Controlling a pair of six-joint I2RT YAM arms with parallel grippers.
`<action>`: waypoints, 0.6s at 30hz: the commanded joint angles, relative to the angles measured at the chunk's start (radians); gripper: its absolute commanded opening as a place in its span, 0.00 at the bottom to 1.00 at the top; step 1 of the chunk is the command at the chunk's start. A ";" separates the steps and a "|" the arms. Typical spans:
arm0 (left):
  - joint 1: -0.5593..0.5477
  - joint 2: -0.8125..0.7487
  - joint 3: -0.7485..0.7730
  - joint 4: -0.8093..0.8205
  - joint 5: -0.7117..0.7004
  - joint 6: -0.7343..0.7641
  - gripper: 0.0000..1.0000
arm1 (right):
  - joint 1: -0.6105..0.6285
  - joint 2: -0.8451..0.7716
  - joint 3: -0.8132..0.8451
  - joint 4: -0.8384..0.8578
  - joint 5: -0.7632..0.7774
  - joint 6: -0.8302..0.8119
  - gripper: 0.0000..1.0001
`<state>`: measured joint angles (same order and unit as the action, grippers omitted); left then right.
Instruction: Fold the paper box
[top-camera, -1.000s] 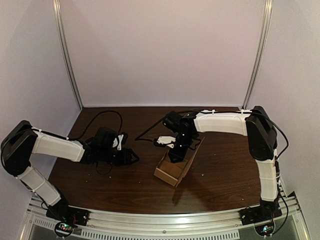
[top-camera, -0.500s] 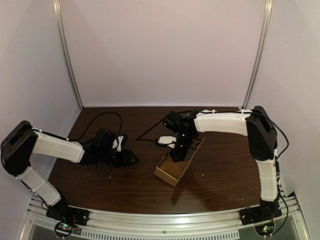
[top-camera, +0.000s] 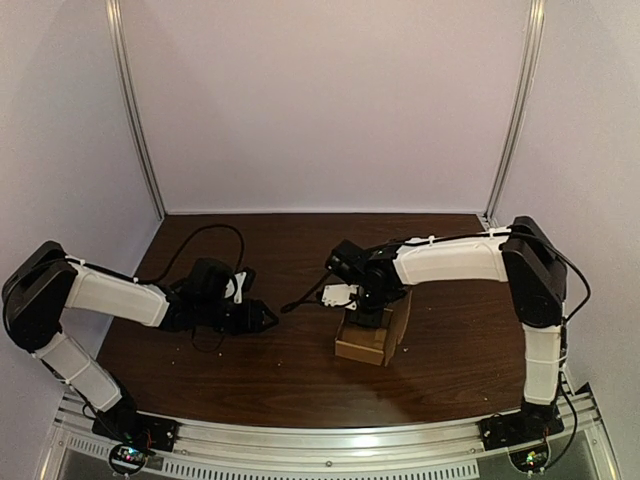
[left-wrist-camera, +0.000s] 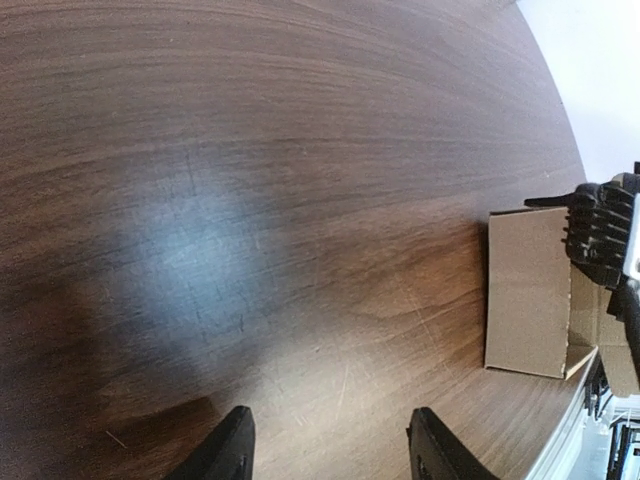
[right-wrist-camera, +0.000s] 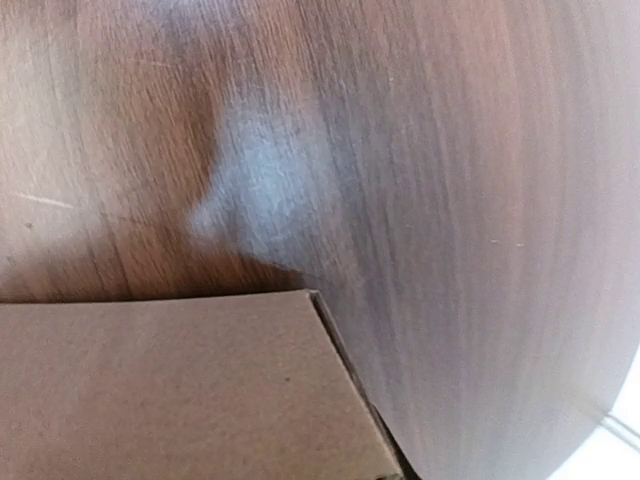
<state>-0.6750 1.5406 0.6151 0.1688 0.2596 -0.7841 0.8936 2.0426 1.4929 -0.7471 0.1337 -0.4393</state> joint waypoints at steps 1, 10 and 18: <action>0.000 0.017 -0.010 0.044 0.012 -0.007 0.55 | 0.037 -0.070 -0.090 0.144 0.252 -0.140 0.18; 0.000 0.016 -0.008 0.044 0.023 -0.005 0.55 | 0.053 -0.123 -0.207 0.314 0.367 -0.272 0.18; 0.000 -0.001 -0.005 0.025 0.024 -0.003 0.55 | 0.041 -0.083 -0.236 0.397 0.368 -0.349 0.19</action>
<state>-0.6750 1.5490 0.6128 0.1753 0.2737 -0.7849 0.9428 1.9247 1.2816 -0.3985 0.4694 -0.7322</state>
